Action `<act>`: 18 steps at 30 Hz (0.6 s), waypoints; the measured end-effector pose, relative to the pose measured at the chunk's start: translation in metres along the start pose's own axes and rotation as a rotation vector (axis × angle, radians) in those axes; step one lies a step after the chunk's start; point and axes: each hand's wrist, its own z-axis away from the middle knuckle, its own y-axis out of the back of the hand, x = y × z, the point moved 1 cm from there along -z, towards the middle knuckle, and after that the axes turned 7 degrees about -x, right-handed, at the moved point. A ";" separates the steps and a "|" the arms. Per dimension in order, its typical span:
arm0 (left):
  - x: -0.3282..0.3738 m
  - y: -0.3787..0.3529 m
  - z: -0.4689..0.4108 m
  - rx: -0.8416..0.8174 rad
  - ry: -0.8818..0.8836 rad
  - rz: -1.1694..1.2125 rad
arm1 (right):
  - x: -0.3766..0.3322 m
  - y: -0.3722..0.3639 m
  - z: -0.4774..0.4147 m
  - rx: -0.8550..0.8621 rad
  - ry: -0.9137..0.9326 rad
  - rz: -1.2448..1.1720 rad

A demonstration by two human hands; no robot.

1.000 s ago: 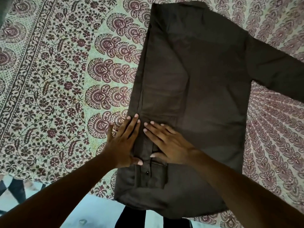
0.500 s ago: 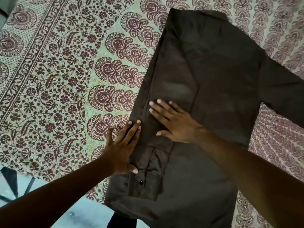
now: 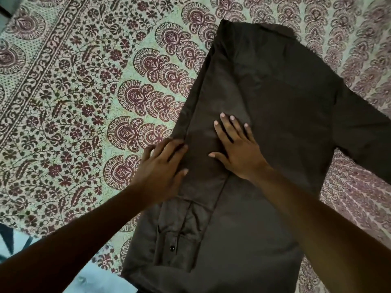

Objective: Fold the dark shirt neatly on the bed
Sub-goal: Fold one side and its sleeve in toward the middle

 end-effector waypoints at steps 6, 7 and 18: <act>-0.016 -0.013 -0.073 -0.077 0.004 -0.152 | 0.006 0.000 0.000 0.008 0.016 0.012; -0.018 -0.019 -0.074 -0.076 0.002 -0.166 | 0.013 0.001 0.000 0.011 0.019 0.036; -0.025 -0.030 -0.077 0.000 0.007 -0.191 | 0.028 0.029 -0.061 0.106 0.371 0.122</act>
